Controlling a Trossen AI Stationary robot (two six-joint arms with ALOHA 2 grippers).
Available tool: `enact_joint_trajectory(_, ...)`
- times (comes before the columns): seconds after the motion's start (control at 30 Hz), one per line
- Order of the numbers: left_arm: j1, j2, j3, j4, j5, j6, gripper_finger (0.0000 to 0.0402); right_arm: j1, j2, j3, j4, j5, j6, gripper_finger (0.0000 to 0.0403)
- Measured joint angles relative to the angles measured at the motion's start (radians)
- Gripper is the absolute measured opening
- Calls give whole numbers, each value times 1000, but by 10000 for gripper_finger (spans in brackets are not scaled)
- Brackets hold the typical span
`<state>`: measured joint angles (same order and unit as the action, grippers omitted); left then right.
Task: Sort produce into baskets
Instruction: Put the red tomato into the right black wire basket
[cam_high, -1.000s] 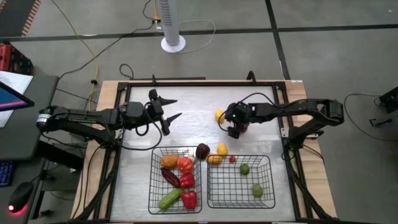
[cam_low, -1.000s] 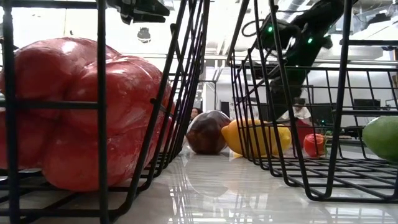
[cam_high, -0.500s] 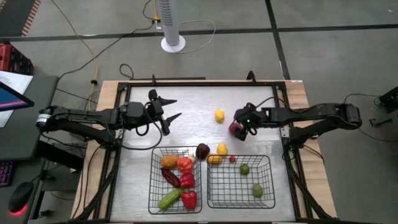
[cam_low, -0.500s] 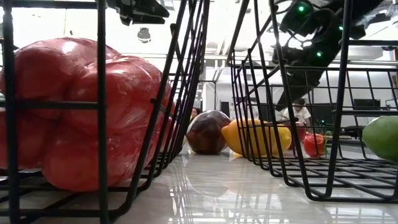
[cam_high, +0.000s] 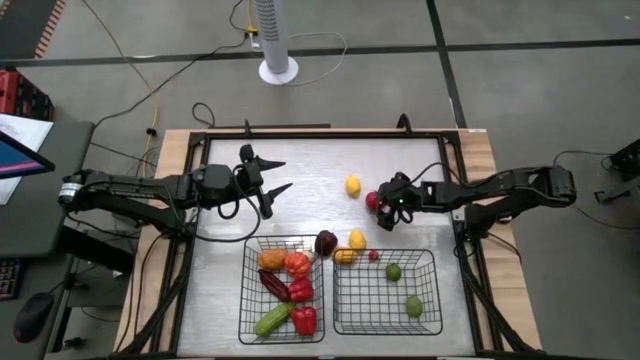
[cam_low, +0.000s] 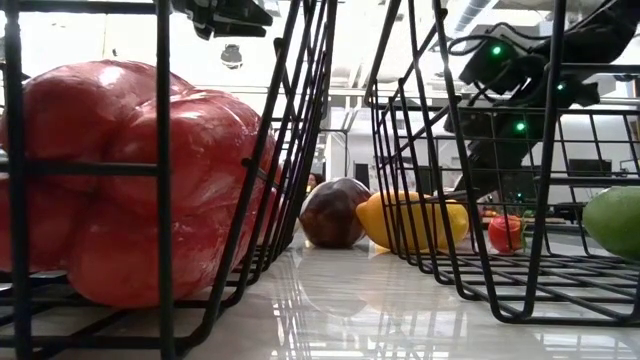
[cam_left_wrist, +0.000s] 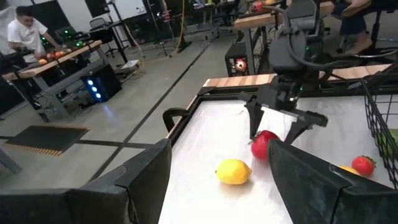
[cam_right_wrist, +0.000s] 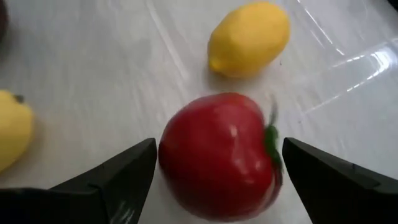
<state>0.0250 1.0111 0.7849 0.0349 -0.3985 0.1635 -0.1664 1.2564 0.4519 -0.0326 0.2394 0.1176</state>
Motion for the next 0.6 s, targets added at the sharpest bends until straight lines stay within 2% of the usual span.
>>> enact_joint_trajectory(0.3, 0, 0, 0, -1, 0, 0, 254, -13, 143, -1, 94, -17, -22, 371)
enact_joint_trajectory(0.6, 0, 0, 0, 0, 0, 6, 254, -21, 193, -1, 211, -15, -46, 302)
